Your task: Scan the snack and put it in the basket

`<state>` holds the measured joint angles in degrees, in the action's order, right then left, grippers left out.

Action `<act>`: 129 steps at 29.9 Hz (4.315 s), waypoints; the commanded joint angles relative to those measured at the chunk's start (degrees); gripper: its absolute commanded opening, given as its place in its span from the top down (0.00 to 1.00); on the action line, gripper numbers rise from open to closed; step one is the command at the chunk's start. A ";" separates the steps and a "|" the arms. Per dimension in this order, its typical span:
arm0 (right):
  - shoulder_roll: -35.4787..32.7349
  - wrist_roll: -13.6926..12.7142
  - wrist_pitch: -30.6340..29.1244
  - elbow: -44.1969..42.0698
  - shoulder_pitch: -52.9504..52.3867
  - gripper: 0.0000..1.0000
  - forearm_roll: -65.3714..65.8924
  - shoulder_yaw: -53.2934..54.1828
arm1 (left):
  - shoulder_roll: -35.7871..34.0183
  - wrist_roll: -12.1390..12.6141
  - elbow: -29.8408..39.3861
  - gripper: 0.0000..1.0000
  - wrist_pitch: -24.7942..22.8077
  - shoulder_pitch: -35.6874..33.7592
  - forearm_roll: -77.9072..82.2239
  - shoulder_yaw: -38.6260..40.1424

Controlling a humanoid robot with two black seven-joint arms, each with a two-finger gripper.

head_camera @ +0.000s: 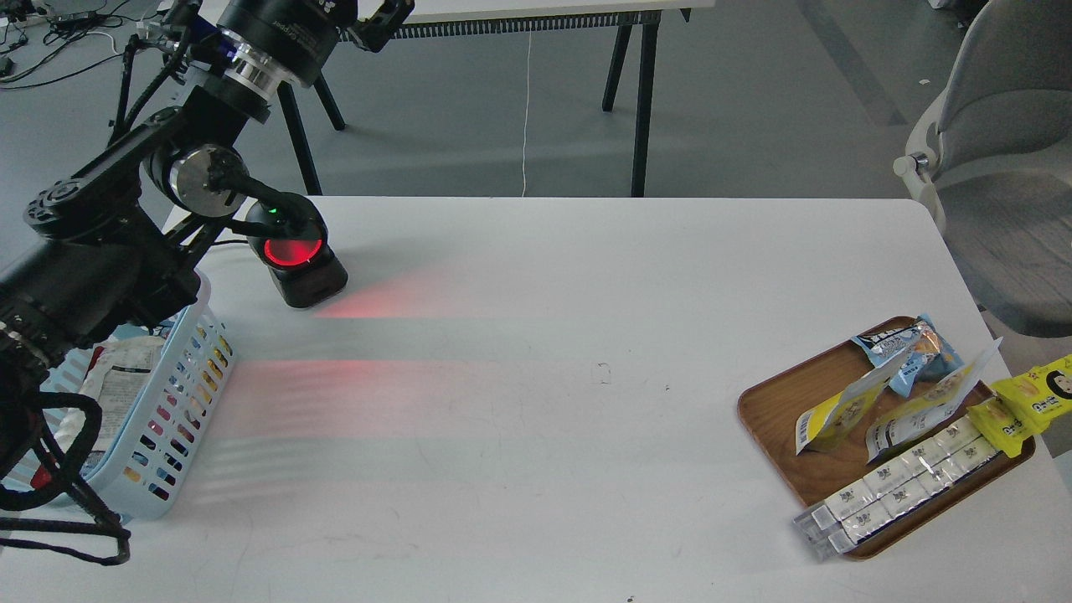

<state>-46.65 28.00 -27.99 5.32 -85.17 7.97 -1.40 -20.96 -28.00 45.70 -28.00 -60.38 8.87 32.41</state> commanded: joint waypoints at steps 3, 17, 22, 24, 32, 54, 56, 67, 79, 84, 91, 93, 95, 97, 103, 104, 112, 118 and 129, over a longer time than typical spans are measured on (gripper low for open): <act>0.68 0.00 -0.01 0.31 0.18 0.01 -7.17 5.69 | 0.13 0.00 0.00 0.00 0.00 0.44 0.01 0.02; 0.59 0.00 -0.01 -0.04 3.88 0.01 -12.98 22.59 | 0.48 0.00 0.00 0.00 0.00 0.88 0.01 0.20; 0.06 0.00 -0.01 0.04 4.40 0.01 -11.49 20.66 | 2.06 0.00 0.00 0.00 0.00 0.88 0.01 0.29; 0.15 0.00 -0.01 0.39 4.75 0.01 -10.88 17.94 | 2.59 0.00 0.00 0.00 0.00 0.88 0.01 0.29; -1.86 0.00 -0.01 12.85 5.54 0.01 -10.08 13.01 | 2.59 0.00 0.00 0.00 0.00 0.88 0.01 0.29; -5.64 0.00 -0.01 29.74 12.84 0.01 -17.48 22.16 | 3.38 0.00 0.00 0.00 0.00 1.50 0.01 1.78; -8.36 0.00 -0.01 32.20 12.67 0.01 -13.10 19.61 | 3.38 0.00 0.09 0.00 0.00 1.50 0.01 1.87; -17.60 0.00 -0.01 52.41 6.17 0.01 36.12 10.92 | 2.68 0.00 0.18 0.00 0.00 1.58 -0.08 3.98; -23.58 0.00 -0.01 70.18 -7.73 0.01 65.59 -7.30 | 0.84 0.00 0.18 0.00 0.00 2.37 -0.08 5.21; -22.96 0.00 -0.01 68.16 -7.90 0.01 69.96 -7.12 | 0.75 0.00 0.18 0.00 0.00 2.72 -0.08 5.21; -22.96 0.00 -0.01 76.58 -10.54 0.01 94.28 -7.21 | 0.92 0.00 0.18 0.00 0.00 3.17 -0.08 5.30; -22.96 0.00 -0.01 79.75 -10.45 0.01 103.17 -7.30 | 0.84 0.00 0.18 0.00 0.00 3.25 -0.08 5.38; -22.96 0.00 -0.01 82.47 -10.45 0.01 109.42 -7.30 | 0.84 0.00 0.18 0.00 0.00 3.60 0.00 5.91; -23.31 0.00 -0.01 85.98 -10.54 0.01 113.39 -7.47 | 0.75 0.00 0.18 0.00 0.00 4.13 -0.08 6.26; -25.33 0.00 -0.01 93.90 -11.50 0.01 117.03 -7.56 | 0.31 0.00 0.18 0.00 0.00 4.84 0.01 6.26; -25.42 0.00 -0.01 94.00 -11.51 0.00 117.03 -7.56 | 0.31 0.00 0.18 0.00 0.00 4.84 0.01 6.26; -24.90 0.00 -0.01 92.86 -10.80 0.00 117.03 -8.61 | 0.22 0.00 0.18 0.00 0.00 4.92 0.01 6.26; -29.10 0.00 -0.01 93.64 -10.98 0.00 117.03 -13.80 | 0.57 0.00 0.18 0.00 0.00 4.84 0.01 6.18; -31.23 0.00 -0.01 94.00 -11.15 0.00 117.03 -18.62 | 0.57 0.00 0.18 0.00 0.00 4.92 0.01 6.09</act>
<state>-78.21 27.99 -28.00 99.28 -96.39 125.00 -16.67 -20.62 -28.00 45.88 -28.00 -55.48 8.88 38.48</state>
